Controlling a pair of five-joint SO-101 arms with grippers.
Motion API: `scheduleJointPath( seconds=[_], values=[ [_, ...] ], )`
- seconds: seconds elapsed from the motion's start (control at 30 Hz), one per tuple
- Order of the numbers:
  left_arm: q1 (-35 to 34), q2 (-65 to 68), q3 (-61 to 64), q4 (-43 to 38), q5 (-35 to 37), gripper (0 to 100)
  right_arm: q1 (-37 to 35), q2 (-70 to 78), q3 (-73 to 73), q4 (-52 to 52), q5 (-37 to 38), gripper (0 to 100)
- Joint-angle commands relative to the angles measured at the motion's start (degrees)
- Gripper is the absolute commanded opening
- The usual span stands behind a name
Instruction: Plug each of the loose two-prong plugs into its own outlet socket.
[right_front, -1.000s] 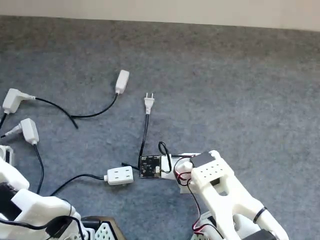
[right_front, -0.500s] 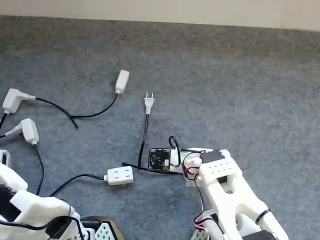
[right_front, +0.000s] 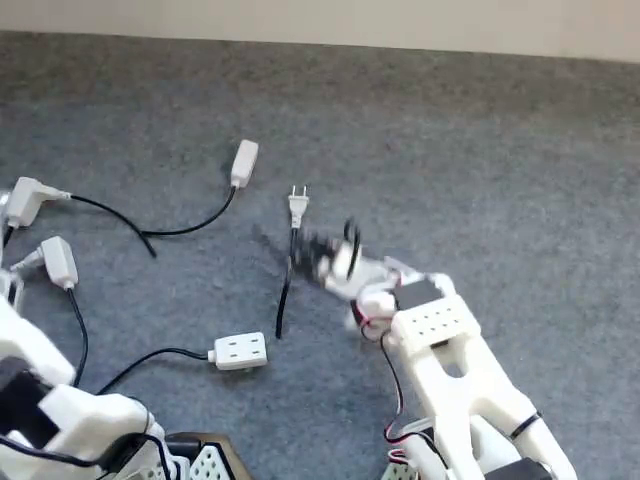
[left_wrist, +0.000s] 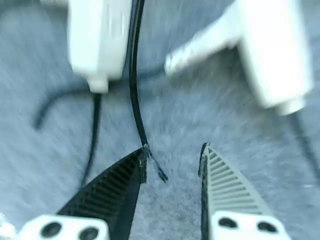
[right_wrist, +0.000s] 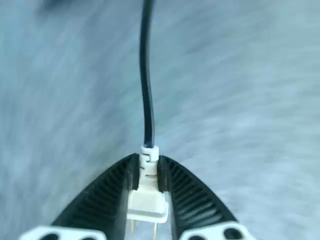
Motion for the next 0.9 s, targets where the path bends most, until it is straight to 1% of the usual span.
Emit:
scheduleJointPath(
  seconds=[0.0,0.1,0.23,0.33,0.43,0.5,0.57,0.73,0.8,0.87],
  values=[
    [10.95,-9.27,-11.47,15.82,6.51,18,-1.45,-1.10,-25.89,7.43,-13.36,0.5],
    [19.65,-15.08,-17.27,22.86,8.88,18,-2.86,-1.10,-39.60,12.88,-22.95,0.5],
    [31.87,-23.16,-22.11,29.71,13.71,19,-5.93,-1.10,-54.11,18.68,-32.70,0.5],
    [39.60,-30.20,-23.25,32.62,16.79,26,-6.11,-0.13,-57.80,20.09,-40.18,0.5],
    [45.58,-37.76,-21.85,33.41,19.08,30,-6.02,1.98,-58.42,19.91,-50.02,0.5],
    [47.87,-43.30,-19.30,33.05,19.96,32,-6.02,3.30,-58.51,19.91,-57.67,0.5],
    [48.57,-48.66,-15.43,32.97,20.66,32,-6.20,3.91,-58.51,19.82,-62.95,0.5],
    [48.84,-63.16,-2.24,32.79,20.66,36,-6.37,4.70,-55.78,16.75,-71.82,0.5],
    [50.24,-69.76,2.24,32.79,20.75,36,-7.08,4.44,-52.26,14.90,-73.93,0.5],
    [52.35,-76.53,7.08,32.88,22.51,36,-8.66,4.09,-47.69,12.62,-75.34,0.5]
  ],
)
